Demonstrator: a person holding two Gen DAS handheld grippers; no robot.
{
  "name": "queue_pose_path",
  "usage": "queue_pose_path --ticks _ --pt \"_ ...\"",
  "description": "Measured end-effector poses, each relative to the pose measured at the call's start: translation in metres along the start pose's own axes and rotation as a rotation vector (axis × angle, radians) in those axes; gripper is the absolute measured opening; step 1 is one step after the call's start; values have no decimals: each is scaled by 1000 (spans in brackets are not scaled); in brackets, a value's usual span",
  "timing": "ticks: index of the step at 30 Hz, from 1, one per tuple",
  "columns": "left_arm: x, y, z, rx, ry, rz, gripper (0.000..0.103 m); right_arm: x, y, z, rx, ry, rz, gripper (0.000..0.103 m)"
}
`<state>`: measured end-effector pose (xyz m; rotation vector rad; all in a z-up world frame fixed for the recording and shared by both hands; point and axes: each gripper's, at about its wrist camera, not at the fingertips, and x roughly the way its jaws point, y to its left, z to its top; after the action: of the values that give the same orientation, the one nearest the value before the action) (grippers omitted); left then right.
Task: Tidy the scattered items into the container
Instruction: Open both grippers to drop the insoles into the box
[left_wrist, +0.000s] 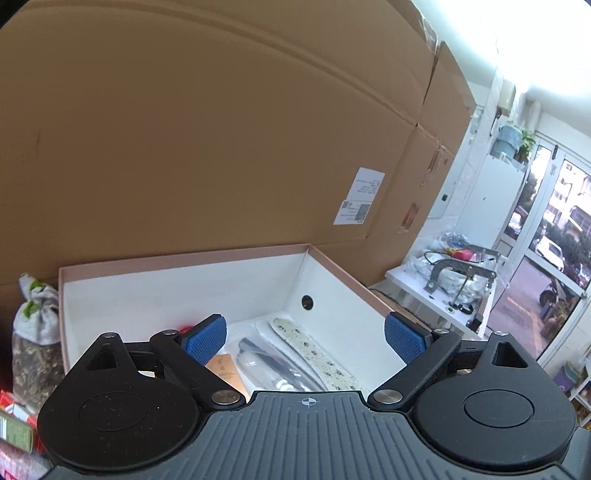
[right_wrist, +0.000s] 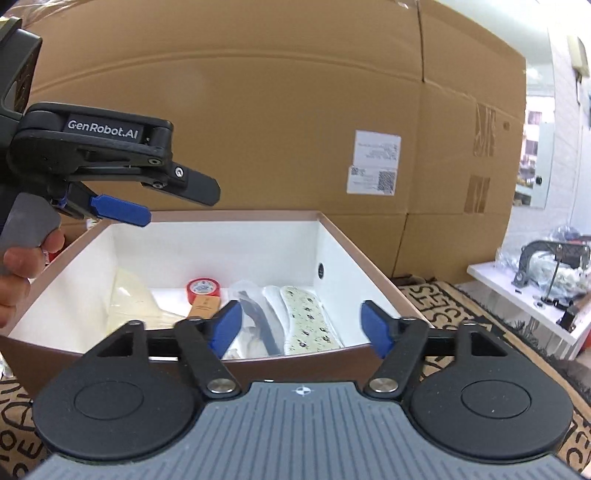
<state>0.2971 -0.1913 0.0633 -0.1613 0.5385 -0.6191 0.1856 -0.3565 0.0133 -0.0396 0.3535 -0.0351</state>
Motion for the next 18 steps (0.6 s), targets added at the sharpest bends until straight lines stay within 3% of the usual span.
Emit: queue_pose_path --ticks 5,10,18 --pt "-24 6 -4 3 -7 12 103 -12 14 3 -44 -40 -10 99" --pt "-66 26 -5 -24 -12 61 103 -30 31 5 -96 -83 -5 102" --pt "-168 50 -43 58 -130 172 103 -64 74 4 -131 -147 85 102"
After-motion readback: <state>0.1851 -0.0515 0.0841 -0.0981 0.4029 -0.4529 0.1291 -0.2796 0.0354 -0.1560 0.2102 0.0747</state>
